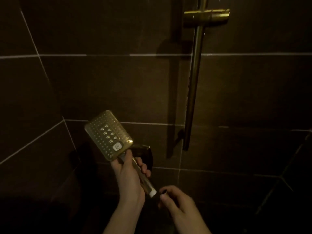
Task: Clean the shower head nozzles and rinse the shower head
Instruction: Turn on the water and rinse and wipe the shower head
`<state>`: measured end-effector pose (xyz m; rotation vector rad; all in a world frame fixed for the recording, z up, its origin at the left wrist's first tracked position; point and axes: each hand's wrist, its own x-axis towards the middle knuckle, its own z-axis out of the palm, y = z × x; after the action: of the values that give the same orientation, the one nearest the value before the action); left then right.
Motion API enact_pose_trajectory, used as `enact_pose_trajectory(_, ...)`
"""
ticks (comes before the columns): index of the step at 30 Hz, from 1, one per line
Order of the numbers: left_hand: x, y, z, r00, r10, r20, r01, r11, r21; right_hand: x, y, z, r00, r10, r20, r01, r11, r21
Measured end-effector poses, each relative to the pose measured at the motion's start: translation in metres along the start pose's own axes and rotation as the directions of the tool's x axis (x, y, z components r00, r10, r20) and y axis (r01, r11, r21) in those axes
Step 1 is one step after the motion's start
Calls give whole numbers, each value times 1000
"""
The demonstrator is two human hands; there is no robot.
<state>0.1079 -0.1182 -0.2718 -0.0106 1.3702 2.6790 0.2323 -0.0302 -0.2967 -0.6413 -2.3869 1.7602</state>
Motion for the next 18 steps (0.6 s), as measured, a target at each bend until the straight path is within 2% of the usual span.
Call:
enact_pose_trajectory(3,-5,-15,-25,997,-27,-78,28,1000,7,-5,23,21,1000,19,-5,-19,1000,-1)
enact_pose_trajectory(9,-9,-28,-73,989,-75,-130,81,996,35,24,50,41,1000,18,10,-18,997,-79)
enact_pose_trajectory(14,2,-31,-120,981,-125,-146,135,989,61,125,58,61,992,41,123,-7,965,-264)
enact_pose_trajectory(18,22,-58,-167,972,-194,-133,208,973,101,227,80,97,984,41,174,43,890,-453)
